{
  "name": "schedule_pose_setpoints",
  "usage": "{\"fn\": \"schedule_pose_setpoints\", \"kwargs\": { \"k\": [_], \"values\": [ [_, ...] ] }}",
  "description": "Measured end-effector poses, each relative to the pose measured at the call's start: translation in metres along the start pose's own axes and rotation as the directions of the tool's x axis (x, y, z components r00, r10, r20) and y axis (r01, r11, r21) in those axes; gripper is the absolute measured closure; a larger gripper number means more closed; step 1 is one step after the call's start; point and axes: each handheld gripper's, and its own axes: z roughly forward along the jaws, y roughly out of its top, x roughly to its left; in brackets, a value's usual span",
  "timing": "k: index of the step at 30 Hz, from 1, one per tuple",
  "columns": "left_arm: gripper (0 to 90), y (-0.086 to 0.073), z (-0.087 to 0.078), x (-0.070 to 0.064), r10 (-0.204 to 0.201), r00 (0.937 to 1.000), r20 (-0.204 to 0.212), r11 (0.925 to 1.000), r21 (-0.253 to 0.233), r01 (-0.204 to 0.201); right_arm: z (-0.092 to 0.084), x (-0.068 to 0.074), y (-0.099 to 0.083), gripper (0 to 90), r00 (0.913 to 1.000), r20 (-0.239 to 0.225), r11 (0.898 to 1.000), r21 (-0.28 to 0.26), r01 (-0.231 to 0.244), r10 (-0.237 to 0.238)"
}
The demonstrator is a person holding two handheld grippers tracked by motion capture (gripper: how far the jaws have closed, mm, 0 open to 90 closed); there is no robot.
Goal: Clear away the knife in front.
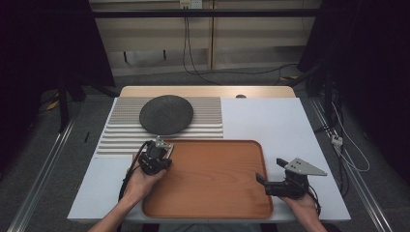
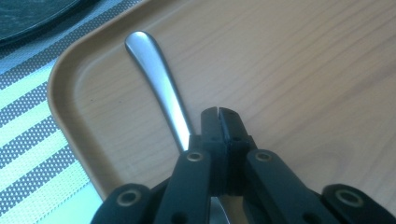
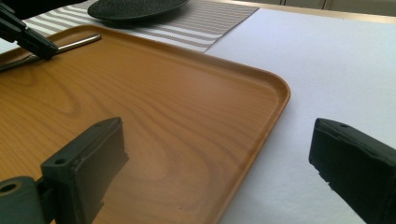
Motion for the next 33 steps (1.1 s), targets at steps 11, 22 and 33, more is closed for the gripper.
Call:
{"fn": "schedule_pose_setpoints", "kwargs": {
  "k": [11, 22, 33],
  "values": [
    [90.0, 0.000, 0.000, 0.004, -0.004, 0.9999, -0.017, 1.0000, 0.004, 0.004, 0.000, 0.000, 0.000, 3.4, 1.0000, -0.003, 1.000, 0.000, 0.001, -0.001],
    [90.0, -0.006, -0.004, 0.008, -0.016, 0.9993, -0.034, 0.9999, 0.005, 0.016, 0.001, 0.001, 0.000, 3.5, 1.0000, -0.003, 1.000, 0.001, 0.002, -0.002],
    [90.0, -0.008, -0.006, 0.010, -0.010, 0.9994, -0.034, 0.9998, 0.014, 0.010, 0.001, 0.001, 0.000, 3.4, 1.0000, -0.001, 1.000, 0.002, 0.002, -0.002]
  ]
}}
